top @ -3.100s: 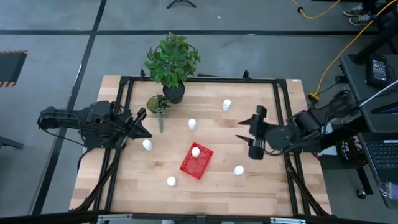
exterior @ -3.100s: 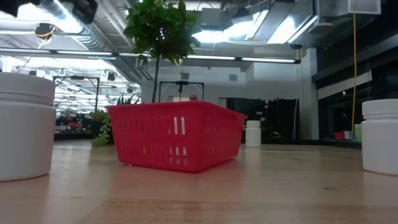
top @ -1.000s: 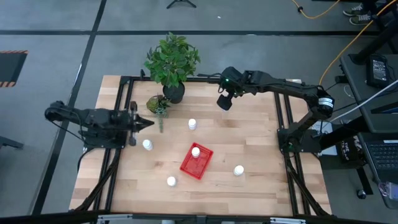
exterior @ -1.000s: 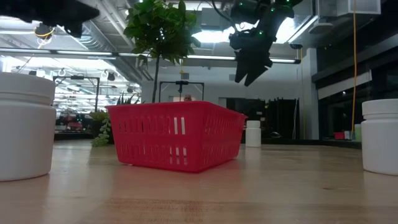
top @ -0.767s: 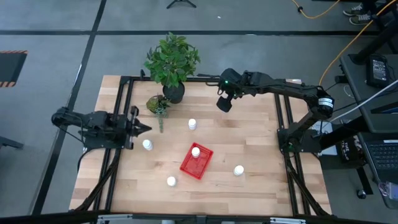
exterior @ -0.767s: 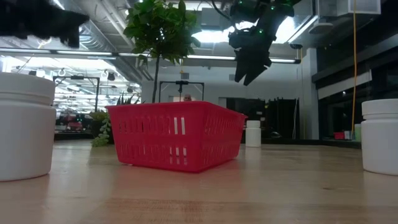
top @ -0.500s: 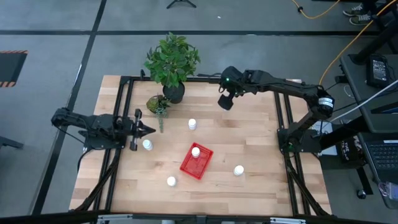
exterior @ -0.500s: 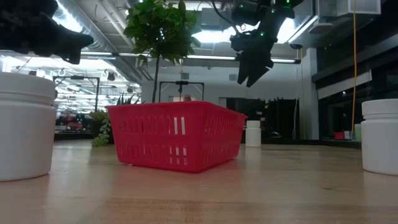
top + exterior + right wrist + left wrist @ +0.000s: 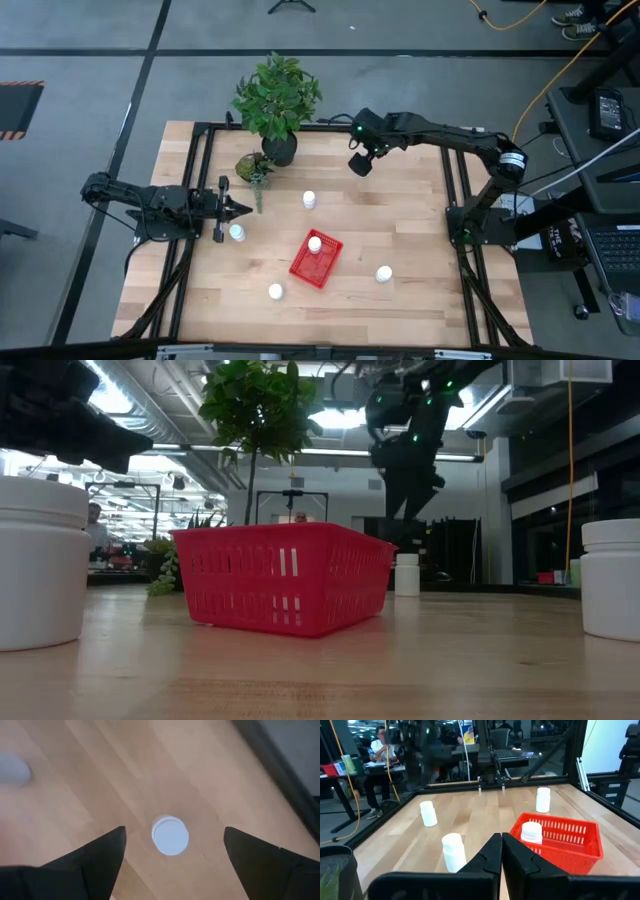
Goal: Pick and place pill bottles into a basket
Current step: Put the white medicine bottle into the red bin
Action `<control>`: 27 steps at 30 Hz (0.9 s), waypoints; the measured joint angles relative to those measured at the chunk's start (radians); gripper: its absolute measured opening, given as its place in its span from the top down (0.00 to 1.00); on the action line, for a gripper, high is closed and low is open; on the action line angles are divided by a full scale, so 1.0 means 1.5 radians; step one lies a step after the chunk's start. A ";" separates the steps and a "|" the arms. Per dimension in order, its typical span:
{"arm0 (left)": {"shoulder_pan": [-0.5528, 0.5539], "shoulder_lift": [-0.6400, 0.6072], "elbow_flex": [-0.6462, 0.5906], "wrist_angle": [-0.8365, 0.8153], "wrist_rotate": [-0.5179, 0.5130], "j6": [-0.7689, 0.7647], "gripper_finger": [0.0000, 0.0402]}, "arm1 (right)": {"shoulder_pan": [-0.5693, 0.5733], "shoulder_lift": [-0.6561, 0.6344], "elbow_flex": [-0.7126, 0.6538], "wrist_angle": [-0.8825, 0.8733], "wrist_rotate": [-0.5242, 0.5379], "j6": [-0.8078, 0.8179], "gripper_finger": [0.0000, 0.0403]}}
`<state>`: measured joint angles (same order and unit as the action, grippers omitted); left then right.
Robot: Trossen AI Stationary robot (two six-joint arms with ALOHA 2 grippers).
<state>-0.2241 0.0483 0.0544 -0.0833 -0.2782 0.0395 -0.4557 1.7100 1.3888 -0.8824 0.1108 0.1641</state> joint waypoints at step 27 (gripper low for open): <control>0.000 0.000 0.000 -0.002 0.002 0.000 0.98 | -0.013 0.056 -0.026 0.002 0.031 0.017 0.16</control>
<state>-0.2241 0.0483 0.0544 -0.0858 -0.2752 0.0396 -0.4755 1.7935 1.3495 -0.8798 0.1570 0.1891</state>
